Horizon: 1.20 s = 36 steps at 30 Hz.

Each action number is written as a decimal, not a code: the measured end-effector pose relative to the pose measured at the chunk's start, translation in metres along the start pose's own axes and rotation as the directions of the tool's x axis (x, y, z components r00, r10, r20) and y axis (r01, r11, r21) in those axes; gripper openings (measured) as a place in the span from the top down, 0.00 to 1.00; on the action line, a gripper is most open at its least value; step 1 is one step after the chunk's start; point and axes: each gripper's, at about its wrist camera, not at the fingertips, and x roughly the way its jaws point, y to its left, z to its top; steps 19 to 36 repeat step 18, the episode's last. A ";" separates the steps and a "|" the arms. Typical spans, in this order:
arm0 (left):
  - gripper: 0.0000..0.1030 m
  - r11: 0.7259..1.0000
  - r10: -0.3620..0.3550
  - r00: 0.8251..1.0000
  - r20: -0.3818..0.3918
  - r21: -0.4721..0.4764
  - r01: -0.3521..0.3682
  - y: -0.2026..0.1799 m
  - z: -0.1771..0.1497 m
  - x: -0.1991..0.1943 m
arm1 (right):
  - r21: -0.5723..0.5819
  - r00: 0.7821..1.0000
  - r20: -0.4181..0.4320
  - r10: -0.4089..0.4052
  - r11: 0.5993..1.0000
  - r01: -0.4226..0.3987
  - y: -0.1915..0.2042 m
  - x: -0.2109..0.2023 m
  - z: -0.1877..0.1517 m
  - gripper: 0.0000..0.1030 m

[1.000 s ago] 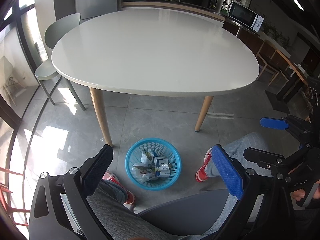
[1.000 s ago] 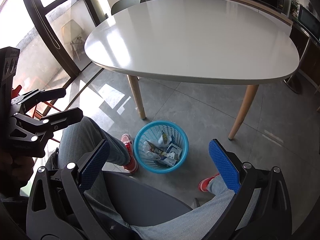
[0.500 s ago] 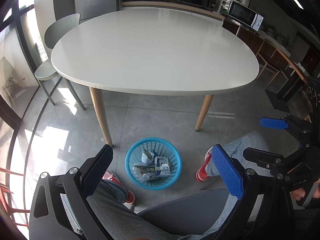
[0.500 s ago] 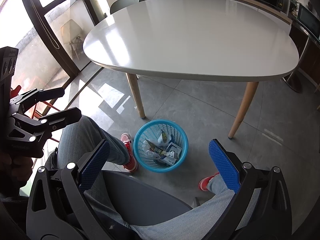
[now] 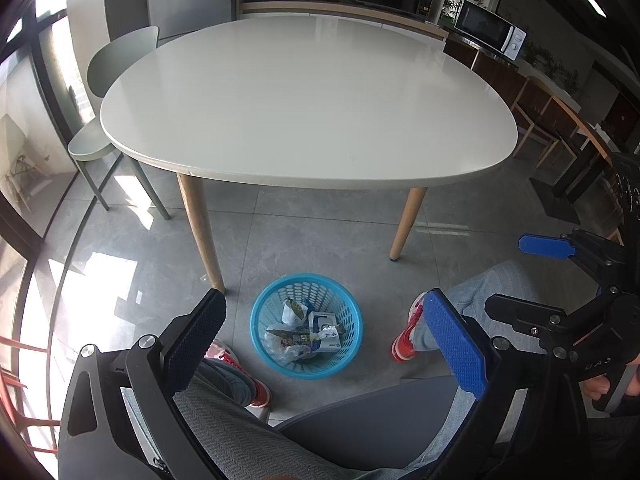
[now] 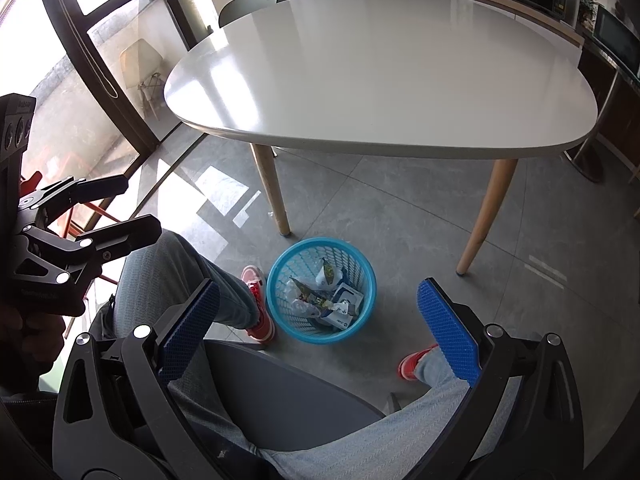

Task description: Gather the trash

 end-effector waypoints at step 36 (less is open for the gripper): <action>0.06 1.000 -0.009 1.000 -0.015 0.013 0.010 0.002 -0.001 0.004 | 0.003 1.000 -0.008 0.001 1.000 0.000 0.004 0.000 -0.001 0.08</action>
